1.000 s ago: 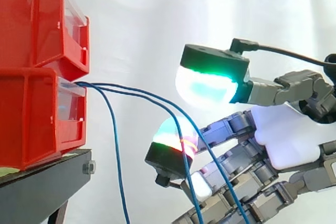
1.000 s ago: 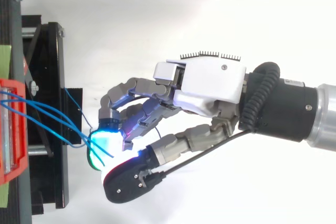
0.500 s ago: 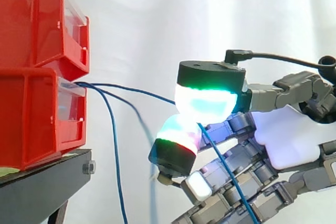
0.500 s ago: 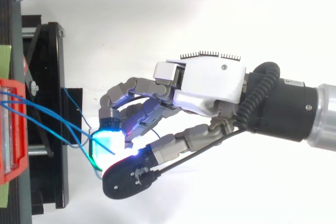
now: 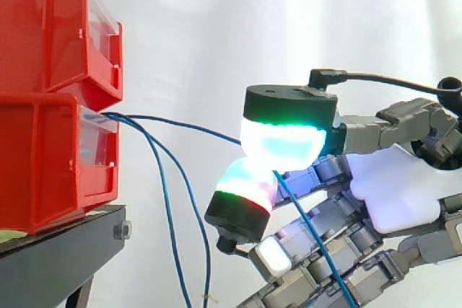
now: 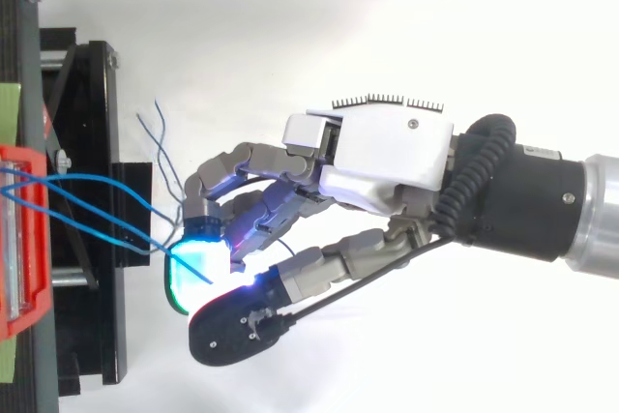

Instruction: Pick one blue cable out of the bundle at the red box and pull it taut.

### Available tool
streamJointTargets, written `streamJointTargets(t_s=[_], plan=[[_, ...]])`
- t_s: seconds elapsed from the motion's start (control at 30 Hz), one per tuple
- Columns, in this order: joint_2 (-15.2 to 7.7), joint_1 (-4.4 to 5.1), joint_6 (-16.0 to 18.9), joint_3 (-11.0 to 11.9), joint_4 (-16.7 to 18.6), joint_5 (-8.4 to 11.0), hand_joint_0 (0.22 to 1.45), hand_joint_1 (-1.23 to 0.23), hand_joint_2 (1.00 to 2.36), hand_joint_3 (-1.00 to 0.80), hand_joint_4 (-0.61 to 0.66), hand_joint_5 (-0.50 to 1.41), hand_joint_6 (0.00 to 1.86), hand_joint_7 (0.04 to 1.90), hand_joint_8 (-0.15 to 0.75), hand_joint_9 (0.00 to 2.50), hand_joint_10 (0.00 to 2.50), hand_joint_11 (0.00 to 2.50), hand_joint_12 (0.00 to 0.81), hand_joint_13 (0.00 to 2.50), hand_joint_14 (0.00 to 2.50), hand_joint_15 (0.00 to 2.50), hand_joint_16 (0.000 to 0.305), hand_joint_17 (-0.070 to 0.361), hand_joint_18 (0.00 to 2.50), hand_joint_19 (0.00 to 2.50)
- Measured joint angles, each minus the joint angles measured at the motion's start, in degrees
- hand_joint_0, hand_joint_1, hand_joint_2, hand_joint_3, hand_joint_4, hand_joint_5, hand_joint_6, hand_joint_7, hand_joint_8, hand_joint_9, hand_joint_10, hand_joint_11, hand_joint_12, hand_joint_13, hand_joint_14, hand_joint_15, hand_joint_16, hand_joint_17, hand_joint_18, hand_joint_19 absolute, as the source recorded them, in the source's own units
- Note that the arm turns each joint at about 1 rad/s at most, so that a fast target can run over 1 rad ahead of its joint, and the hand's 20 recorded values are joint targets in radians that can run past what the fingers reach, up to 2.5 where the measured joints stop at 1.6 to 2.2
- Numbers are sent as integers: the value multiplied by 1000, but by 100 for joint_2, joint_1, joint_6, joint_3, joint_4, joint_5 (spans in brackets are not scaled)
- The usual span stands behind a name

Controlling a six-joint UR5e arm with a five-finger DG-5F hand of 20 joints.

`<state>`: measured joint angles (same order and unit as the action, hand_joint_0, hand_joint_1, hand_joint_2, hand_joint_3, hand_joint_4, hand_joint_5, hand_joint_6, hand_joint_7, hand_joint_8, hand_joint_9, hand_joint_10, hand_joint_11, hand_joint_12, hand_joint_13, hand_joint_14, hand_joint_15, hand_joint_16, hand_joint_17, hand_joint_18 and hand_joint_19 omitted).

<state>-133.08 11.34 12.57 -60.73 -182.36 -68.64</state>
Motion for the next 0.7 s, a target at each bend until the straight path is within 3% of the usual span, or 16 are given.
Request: streamJointTargets(t_s=[0.1,0.27,0.7], plan=[[1,0,-6,-1,0,4,570,-757,1014,-286,2,-125,829,1201,273,873,18,748,392,418,4,139,55,123,547,344],[1,0,-19,-3,2,15,511,-716,1000,-500,40,-117,792,1154,290,871,17,753,410,409,4,145,58,130,534,353],[0,0,-94,-6,8,23,450,-716,1000,-500,66,-110,741,1113,308,866,13,741,432,414,4,148,63,142,547,339]])
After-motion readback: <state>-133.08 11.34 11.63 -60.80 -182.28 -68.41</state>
